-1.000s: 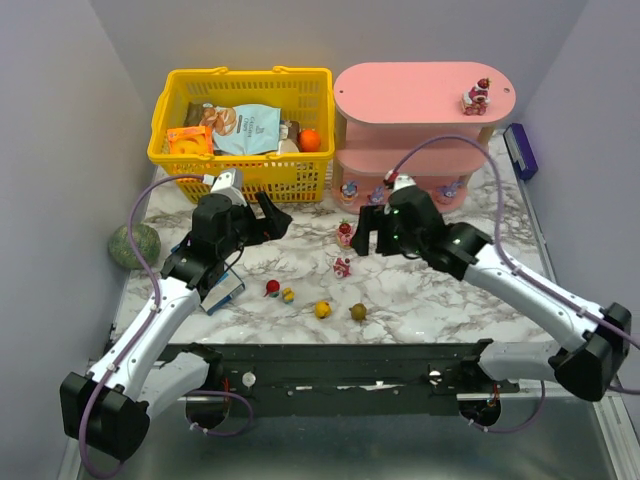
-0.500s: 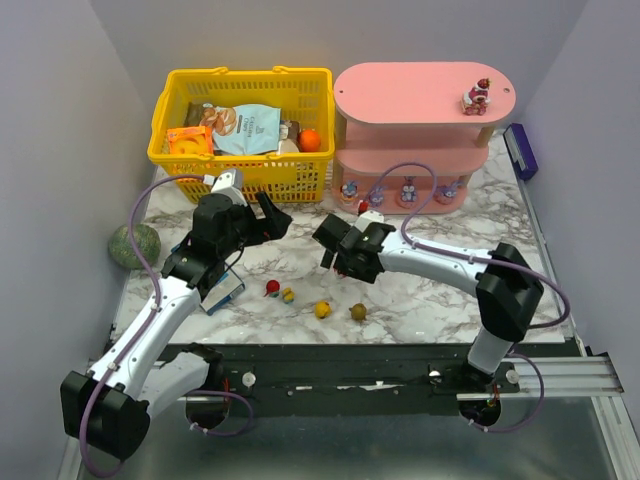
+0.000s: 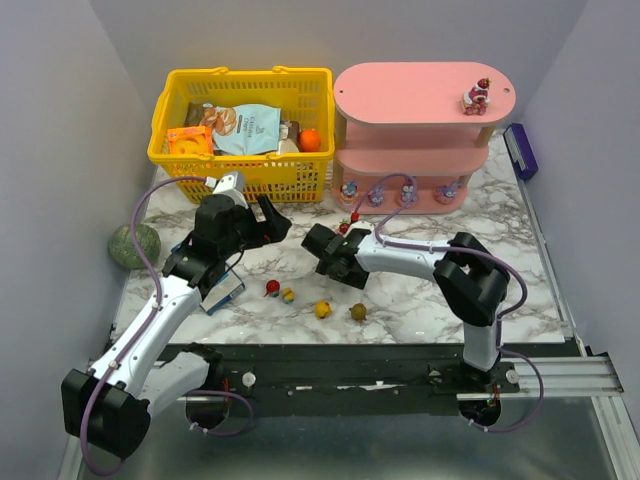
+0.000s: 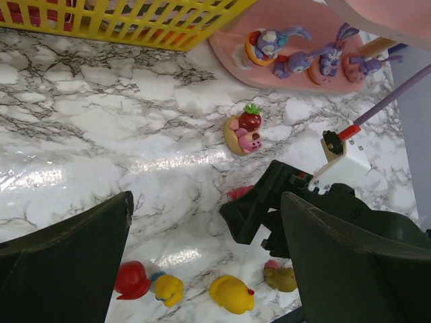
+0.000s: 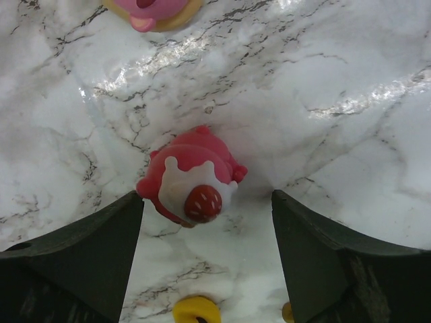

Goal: Place and organize the plastic toys onto the shelf

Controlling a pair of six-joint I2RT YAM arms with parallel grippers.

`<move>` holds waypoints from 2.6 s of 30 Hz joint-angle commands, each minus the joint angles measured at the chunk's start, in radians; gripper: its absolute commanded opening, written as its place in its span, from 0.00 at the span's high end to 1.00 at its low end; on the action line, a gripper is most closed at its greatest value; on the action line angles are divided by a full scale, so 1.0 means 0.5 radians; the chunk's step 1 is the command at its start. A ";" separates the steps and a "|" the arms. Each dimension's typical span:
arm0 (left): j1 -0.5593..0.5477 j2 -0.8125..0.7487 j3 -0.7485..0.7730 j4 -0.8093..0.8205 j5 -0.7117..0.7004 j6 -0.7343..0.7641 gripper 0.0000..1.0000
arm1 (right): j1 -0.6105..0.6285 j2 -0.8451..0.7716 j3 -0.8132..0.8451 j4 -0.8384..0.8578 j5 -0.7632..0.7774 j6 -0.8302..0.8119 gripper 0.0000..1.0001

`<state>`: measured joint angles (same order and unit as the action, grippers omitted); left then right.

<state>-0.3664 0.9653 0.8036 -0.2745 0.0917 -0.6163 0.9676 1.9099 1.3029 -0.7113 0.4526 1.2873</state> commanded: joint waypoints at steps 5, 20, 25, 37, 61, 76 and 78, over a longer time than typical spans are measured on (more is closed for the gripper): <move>0.009 0.039 0.031 -0.046 0.050 0.048 0.01 | -0.045 0.175 0.088 0.036 0.126 0.095 0.20; 0.009 0.048 0.043 -0.052 0.050 0.064 0.01 | -0.113 0.276 0.100 0.017 0.169 -0.016 0.40; 0.009 0.033 0.028 -0.037 0.047 0.061 0.01 | -0.113 0.221 0.039 0.079 0.193 -0.141 0.63; 0.009 0.017 -0.042 0.040 0.089 0.005 0.01 | -0.113 -0.205 -0.075 0.159 0.159 -0.709 0.84; 0.009 0.067 0.074 0.012 0.090 0.015 0.01 | -0.312 -0.896 0.894 -0.390 -0.055 -1.601 0.85; 0.012 0.070 0.108 -0.003 0.108 0.005 0.01 | -0.815 -0.448 2.094 -0.707 -0.242 -1.985 0.82; 0.009 0.073 0.111 -0.006 0.114 0.005 0.01 | -0.876 -0.390 2.161 -0.682 -0.310 -2.031 0.82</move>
<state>-0.3664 1.0008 0.8272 -0.2775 0.1219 -0.6144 0.5865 1.6520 2.3177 -1.0260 0.3725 0.3557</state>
